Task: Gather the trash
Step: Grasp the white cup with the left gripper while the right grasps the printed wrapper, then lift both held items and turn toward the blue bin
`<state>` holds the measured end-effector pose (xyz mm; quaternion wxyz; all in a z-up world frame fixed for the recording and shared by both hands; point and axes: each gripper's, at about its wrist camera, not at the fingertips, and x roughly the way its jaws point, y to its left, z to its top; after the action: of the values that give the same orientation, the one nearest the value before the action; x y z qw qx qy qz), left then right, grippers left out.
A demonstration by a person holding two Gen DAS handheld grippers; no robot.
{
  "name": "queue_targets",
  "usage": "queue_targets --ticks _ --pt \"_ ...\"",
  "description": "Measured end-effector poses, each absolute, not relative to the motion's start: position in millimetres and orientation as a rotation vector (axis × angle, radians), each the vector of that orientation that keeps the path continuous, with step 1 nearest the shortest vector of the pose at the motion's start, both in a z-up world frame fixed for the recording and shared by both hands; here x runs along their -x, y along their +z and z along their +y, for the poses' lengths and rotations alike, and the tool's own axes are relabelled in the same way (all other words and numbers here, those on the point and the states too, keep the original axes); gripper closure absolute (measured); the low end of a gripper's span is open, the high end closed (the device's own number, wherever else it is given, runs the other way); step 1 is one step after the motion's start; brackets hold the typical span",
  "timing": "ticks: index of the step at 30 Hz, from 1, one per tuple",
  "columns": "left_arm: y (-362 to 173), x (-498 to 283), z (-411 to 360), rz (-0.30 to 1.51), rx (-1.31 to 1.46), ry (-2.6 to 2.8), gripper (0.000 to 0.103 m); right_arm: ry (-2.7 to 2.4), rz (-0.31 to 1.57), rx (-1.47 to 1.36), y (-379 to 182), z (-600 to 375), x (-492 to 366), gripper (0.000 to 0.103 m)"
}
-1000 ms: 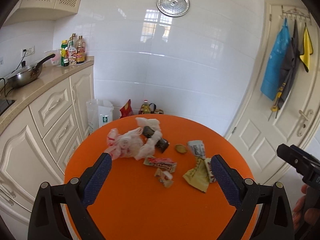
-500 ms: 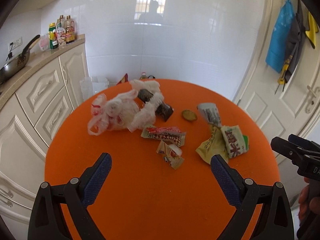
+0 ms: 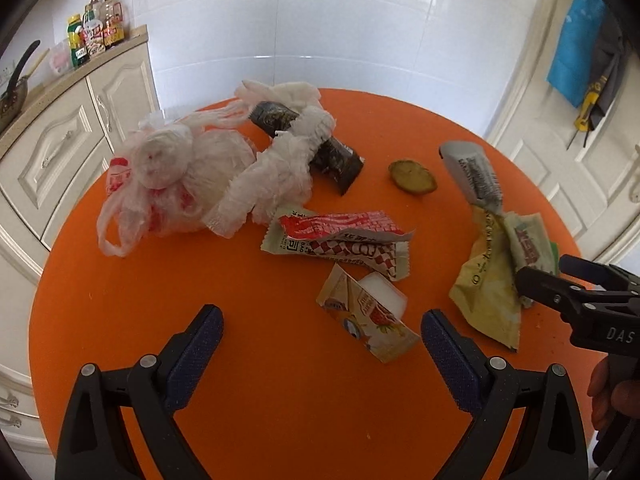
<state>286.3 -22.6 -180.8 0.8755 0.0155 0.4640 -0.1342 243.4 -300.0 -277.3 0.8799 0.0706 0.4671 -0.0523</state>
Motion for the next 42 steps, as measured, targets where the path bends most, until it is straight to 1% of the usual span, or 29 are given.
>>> queue_targets --ticks 3,4,5,6,7,8,10,11,12,15,16,24,30,34,35,42 --pt "-187 -297 -29 0.964 -0.037 -0.303 0.007 -0.096 0.97 -0.133 -281 -300 -249 0.001" --pt "-188 -303 -31 0.956 -0.028 -0.318 0.01 -0.095 0.967 -0.125 -281 -300 -249 0.004" --pt "-190 -305 -32 0.95 -0.023 -0.325 0.012 -0.1 0.962 -0.112 -280 -299 -248 0.009" --pt "-190 -308 -34 0.942 -0.025 -0.324 0.02 -0.109 0.959 -0.101 -280 -299 -247 0.012" --pt "-191 -309 -34 0.935 -0.033 -0.322 0.03 -0.109 0.956 -0.099 -279 -300 -246 0.02" --pt "-193 -308 -34 0.931 -0.038 -0.322 0.033 -0.114 0.951 -0.097 -278 -302 -243 0.025" --pt "-194 -311 -33 0.926 -0.019 -0.334 0.047 -0.097 0.949 -0.111 -277 -303 -242 0.026" --pt "-196 -309 -31 0.924 -0.012 -0.337 0.052 -0.095 0.949 -0.112 -277 -304 -241 0.026" --pt "-197 -310 -30 0.924 -0.006 -0.336 0.063 -0.093 0.948 -0.116 -276 -304 -239 0.026" --pt "-201 -316 -21 0.934 0.037 -0.34 0.074 -0.085 0.939 -0.144 -276 -303 -231 0.027" --pt "-203 -315 -20 0.936 0.046 -0.342 0.076 -0.082 0.937 -0.15 -276 -302 -229 0.027" --pt "-205 -319 -15 0.928 0.093 -0.362 0.083 -0.065 0.915 -0.185 -270 -302 -204 0.027" --pt "-210 -327 -16 0.913 0.098 -0.371 0.085 -0.064 0.898 -0.2 -264 -307 -193 0.027" --pt "-202 -314 -18 0.896 0.099 -0.384 0.085 -0.062 0.886 -0.209 -260 -310 -187 0.027" --pt "-198 -296 -13 0.891 0.1 -0.383 0.085 -0.06 0.883 -0.212 -259 -310 -185 0.027" --pt "-187 -279 -12 0.88 0.09 -0.398 0.085 -0.057 0.862 -0.226 -252 -316 -177 0.027"
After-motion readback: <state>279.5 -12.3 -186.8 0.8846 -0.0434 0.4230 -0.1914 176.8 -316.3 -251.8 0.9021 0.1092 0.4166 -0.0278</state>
